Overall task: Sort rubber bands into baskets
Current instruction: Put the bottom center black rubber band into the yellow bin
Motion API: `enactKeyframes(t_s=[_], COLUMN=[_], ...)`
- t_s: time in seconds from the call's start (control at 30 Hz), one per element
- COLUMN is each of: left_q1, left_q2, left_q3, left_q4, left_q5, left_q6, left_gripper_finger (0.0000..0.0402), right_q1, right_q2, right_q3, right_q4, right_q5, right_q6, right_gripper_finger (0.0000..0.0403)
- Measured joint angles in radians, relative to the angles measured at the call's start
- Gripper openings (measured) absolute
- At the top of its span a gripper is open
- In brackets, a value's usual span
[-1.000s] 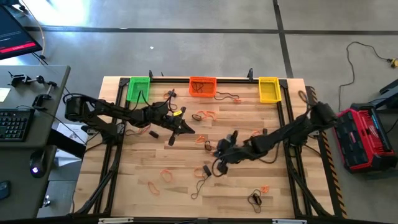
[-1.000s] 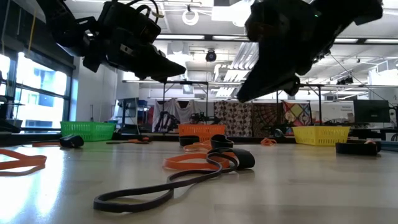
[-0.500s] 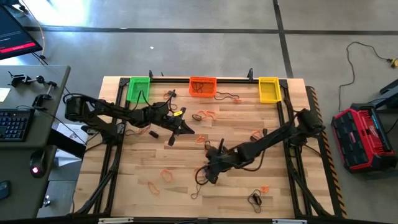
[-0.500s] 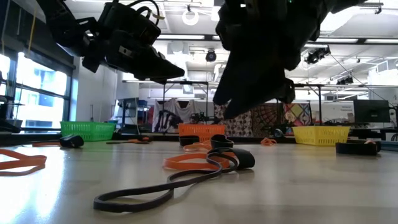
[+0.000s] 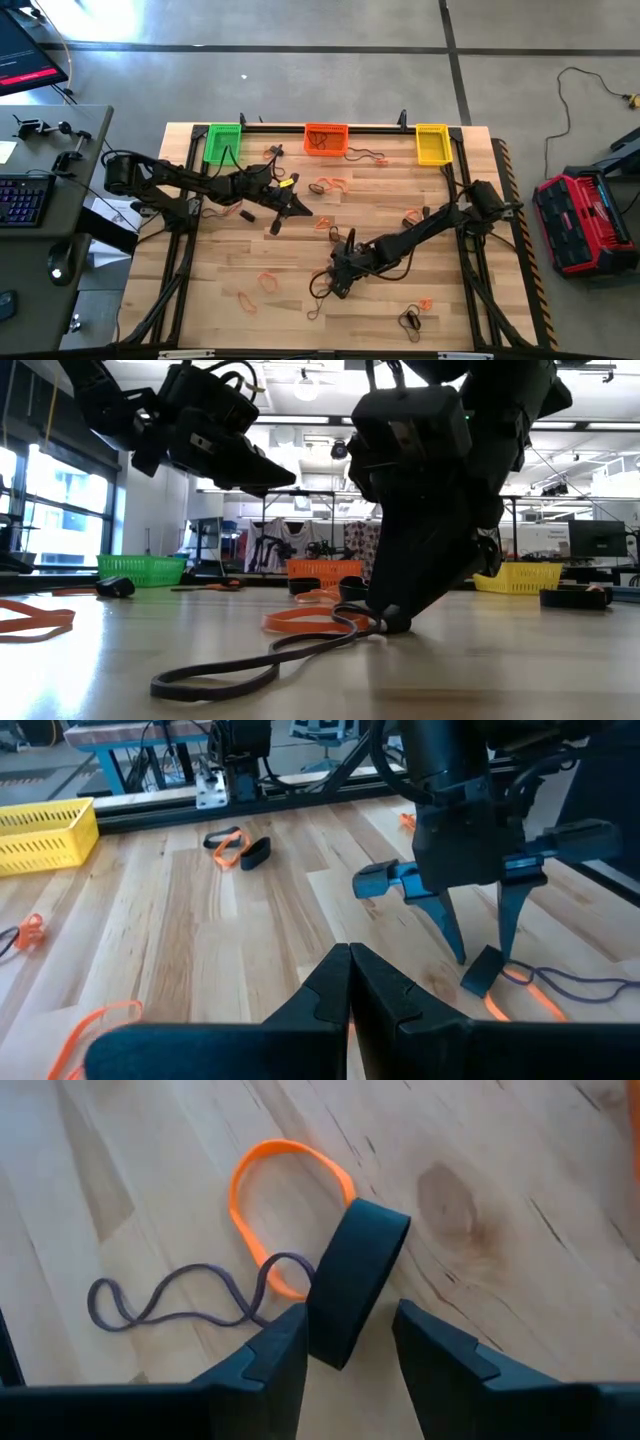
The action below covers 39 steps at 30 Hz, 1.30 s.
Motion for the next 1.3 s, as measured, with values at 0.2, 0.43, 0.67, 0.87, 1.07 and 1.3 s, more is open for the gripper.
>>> enactKeyframes(t_s=[0.2, 0.43, 0.67, 0.87, 1.07, 1.3], left_q1=[0.000, 0.000, 0.000, -0.016, -0.031, -0.033], left_q2=[0.000, 0.000, 0.000, 0.000, 0.000, 0.000], left_q3=[0.000, 0.000, 0.000, 0.000, 0.000, 0.000], left_q4=[-0.016, -0.033, -0.068, -0.064, -0.060, -0.056], left_q5=[0.000, 0.000, -0.003, -0.050, -0.060, -0.066], left_q6=[-0.005, -0.005, -0.007, -0.005, 0.002, -0.020], left_gripper_finger=[0.0000, 0.0000, 0.0000, 0.0000, 0.0000, 0.0000], right_q1=[-0.002, -0.009, -0.016, -0.026, -0.063, -0.172], right_q2=[0.002, -0.004, -0.059, -0.141, -0.236, -0.332], right_q3=[0.000, 0.000, -0.002, -0.002, -0.002, -0.002], right_q4=[-0.011, -0.046, -0.113, -0.252, -0.473, -0.801], right_q5=[-0.026, -0.071, -0.100, -0.087, -0.002, 0.109], right_q6=[-0.064, -0.149, -0.179, -0.180, -0.179, -0.185], right_gripper_finger=[0.0080, 0.0012, 0.0003, 0.0002, 0.0002, 0.0001])
